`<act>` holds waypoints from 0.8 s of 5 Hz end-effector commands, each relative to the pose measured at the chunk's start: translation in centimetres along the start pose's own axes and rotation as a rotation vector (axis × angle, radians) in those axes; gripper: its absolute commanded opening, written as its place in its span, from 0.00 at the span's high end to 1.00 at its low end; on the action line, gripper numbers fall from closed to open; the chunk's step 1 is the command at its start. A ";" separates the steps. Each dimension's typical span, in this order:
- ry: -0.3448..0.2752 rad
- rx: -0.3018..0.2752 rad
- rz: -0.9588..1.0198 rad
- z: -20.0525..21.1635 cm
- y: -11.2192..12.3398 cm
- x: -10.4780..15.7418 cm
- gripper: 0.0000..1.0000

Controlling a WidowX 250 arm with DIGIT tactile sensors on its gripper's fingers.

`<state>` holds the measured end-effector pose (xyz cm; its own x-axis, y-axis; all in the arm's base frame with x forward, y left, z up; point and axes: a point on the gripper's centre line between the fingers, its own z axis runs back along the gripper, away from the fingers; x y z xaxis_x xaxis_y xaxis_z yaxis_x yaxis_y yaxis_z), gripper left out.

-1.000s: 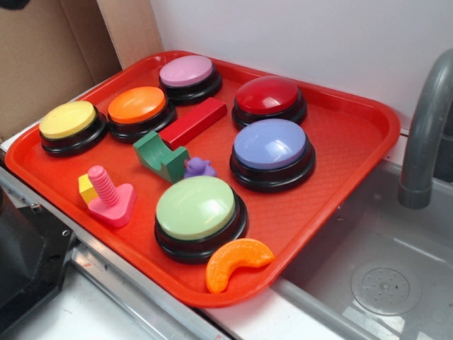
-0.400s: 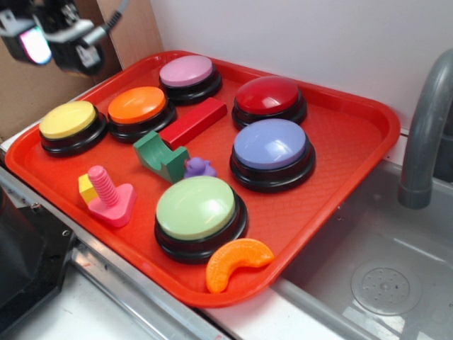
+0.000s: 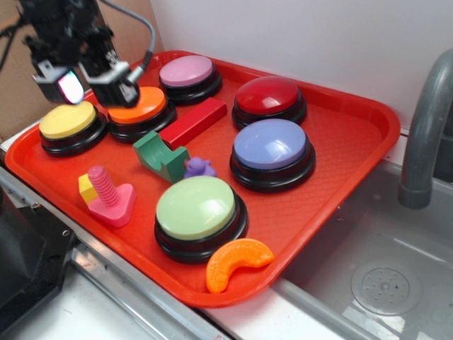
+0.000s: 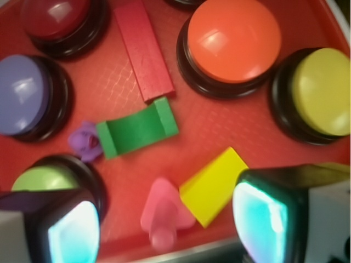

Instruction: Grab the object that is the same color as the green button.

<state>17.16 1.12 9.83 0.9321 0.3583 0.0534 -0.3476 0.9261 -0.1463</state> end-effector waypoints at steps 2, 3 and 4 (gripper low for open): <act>-0.074 -0.031 0.082 -4.7 0.6 2.8 0.00; -0.074 -0.024 0.090 -6.2 0.4 3.1 0.00; -0.096 -0.033 0.127 -7.0 0.5 3.3 1.00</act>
<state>20.20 1.63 2.56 0.8712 0.4811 0.0975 -0.4589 0.8687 -0.1861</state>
